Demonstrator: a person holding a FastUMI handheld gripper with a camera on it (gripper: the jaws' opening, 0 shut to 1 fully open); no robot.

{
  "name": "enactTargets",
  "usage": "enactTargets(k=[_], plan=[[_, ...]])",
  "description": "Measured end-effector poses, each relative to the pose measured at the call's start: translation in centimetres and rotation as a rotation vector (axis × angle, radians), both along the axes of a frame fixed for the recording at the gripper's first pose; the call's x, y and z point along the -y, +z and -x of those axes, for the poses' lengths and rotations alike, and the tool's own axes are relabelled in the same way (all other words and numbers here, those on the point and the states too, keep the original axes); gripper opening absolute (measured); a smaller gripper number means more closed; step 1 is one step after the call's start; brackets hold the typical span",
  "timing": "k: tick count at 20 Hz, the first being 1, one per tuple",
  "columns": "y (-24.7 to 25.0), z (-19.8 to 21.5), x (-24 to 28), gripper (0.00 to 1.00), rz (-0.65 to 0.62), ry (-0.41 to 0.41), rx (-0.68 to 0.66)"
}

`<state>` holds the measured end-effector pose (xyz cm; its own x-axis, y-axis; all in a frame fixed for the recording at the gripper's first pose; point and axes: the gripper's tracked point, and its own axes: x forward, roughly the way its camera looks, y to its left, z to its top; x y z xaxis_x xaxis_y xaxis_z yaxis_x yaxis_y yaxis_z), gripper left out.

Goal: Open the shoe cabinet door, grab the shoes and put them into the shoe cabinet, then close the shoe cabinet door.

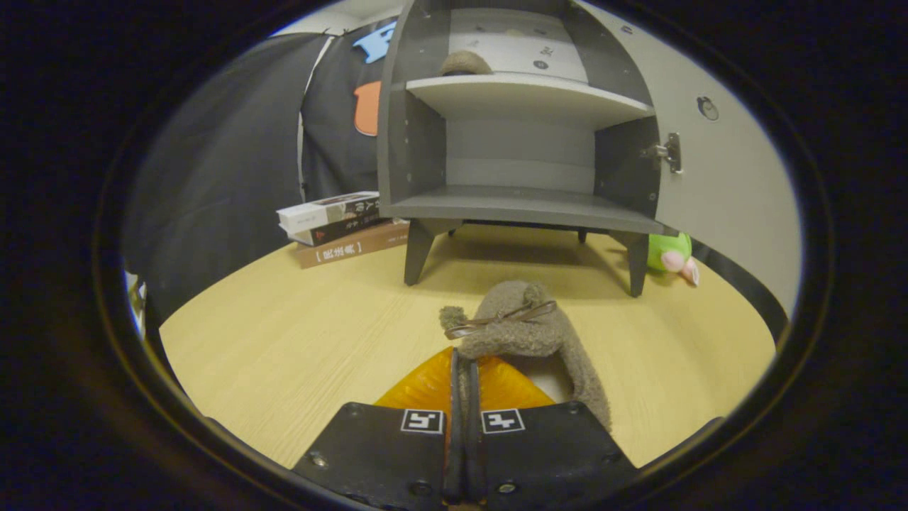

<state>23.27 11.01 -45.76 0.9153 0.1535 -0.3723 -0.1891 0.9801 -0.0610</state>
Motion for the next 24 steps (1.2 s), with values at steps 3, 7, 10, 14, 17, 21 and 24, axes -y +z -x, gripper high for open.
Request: enactTargets(k=[3,7,10,14,17,21,24], plan=[[1.4,0.6,0.5,0.05,-0.029,0.021,0.065],[5.0,1.9,0.4,0.05,0.002,0.048,0.164],[9.0,3.3,-0.6,0.05,0.035,0.073,0.241],[15.7,5.1,-1.9,0.05,0.019,0.095,0.314],[20.8,6.0,-2.3,0.05,0.029,0.096,0.374],[27.8,6.7,-2.7,0.05,0.030,0.103,0.434],[32.3,6.9,-2.5,0.05,0.021,0.099,0.447]])
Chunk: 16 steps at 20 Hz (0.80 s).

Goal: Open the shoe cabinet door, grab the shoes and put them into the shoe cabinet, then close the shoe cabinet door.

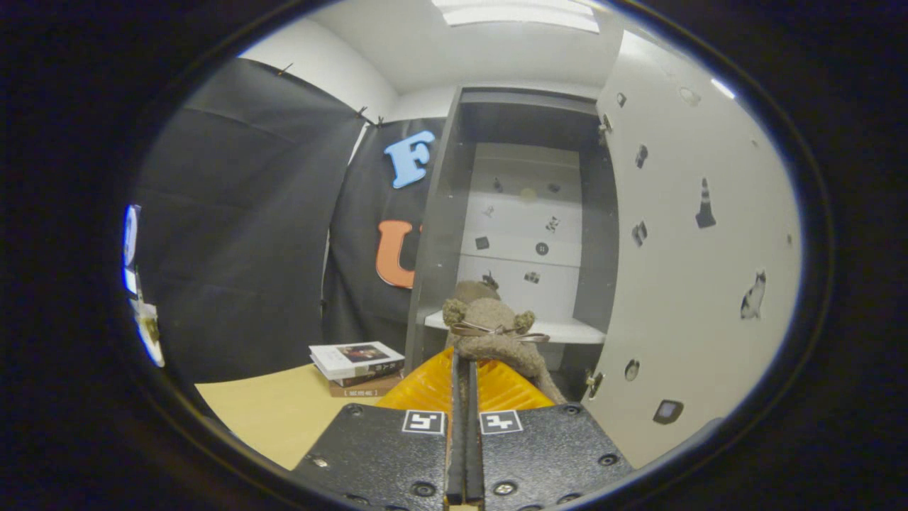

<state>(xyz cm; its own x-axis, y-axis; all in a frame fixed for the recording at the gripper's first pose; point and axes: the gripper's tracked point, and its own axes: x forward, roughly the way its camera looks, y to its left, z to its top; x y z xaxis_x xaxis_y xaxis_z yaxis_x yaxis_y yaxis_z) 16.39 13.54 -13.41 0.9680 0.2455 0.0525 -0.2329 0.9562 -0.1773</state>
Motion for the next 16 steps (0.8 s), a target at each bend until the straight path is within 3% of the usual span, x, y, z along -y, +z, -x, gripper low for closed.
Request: enactTargets(k=[8,16], plan=[[11.7,-2.0,0.3,0.05,-0.014,-0.009,-0.001],[17.4,-9.3,2.0,0.05,0.060,-0.153,0.032]])
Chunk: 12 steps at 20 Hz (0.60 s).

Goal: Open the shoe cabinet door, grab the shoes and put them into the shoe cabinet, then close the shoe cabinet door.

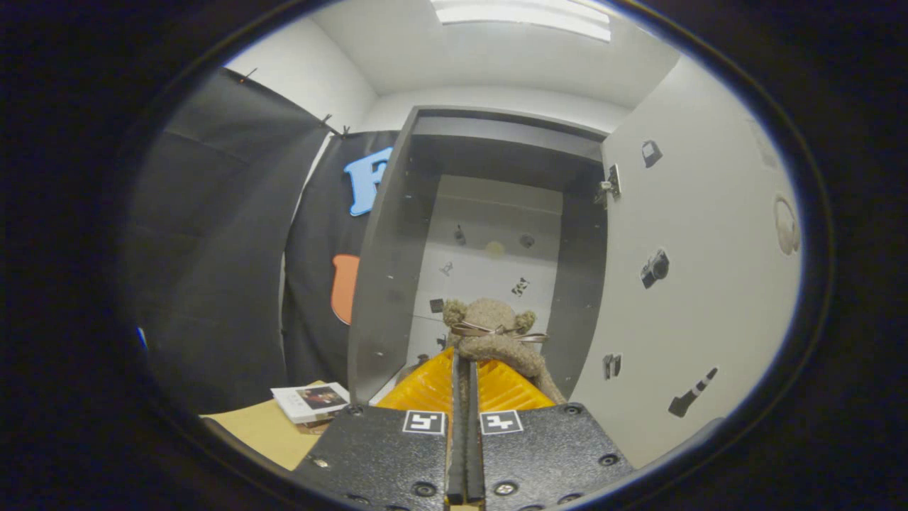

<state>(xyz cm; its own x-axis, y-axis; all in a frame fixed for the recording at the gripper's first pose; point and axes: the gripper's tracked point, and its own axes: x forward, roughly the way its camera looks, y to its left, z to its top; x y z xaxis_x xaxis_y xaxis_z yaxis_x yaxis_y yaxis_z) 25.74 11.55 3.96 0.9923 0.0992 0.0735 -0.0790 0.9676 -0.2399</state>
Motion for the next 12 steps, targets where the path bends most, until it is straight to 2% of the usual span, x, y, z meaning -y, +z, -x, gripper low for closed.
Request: enactTargets(k=[5,12], plan=[[-1.1,-7.6,0.6,0.05,-0.025,-0.048,-0.042],[-6.2,-18.9,4.1,0.05,-0.051,-0.139,-0.119]])
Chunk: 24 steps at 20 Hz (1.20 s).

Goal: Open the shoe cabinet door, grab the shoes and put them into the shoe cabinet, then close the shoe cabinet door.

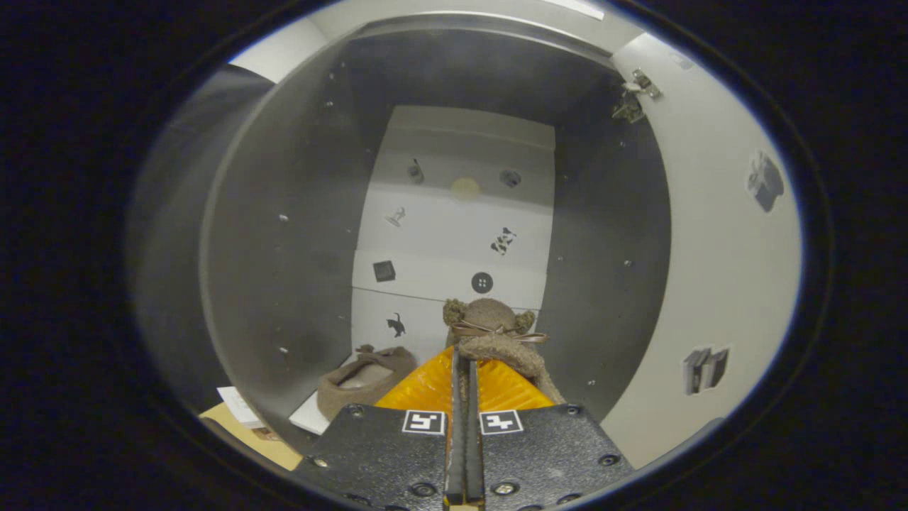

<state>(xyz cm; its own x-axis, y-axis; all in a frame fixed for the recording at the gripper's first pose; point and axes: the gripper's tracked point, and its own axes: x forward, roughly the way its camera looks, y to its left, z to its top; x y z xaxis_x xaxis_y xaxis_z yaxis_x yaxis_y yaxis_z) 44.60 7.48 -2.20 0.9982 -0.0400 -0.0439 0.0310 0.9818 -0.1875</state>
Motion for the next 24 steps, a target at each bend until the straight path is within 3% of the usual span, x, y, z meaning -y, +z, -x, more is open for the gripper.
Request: enactTargets(k=[8,13,17,20,24], plan=[[-5.8,-8.9,1.7,0.05,-0.107,-0.041,-0.097],[-8.1,-11.1,0.6,0.05,-0.120,-0.038,-0.124],[-8.6,-11.4,1.0,0.05,-0.064,-0.057,-0.159],[-8.4,-11.2,0.8,0.11,-0.025,-0.033,-0.165],[-8.0,-9.5,0.3,0.20,0.202,-0.041,-0.152]])
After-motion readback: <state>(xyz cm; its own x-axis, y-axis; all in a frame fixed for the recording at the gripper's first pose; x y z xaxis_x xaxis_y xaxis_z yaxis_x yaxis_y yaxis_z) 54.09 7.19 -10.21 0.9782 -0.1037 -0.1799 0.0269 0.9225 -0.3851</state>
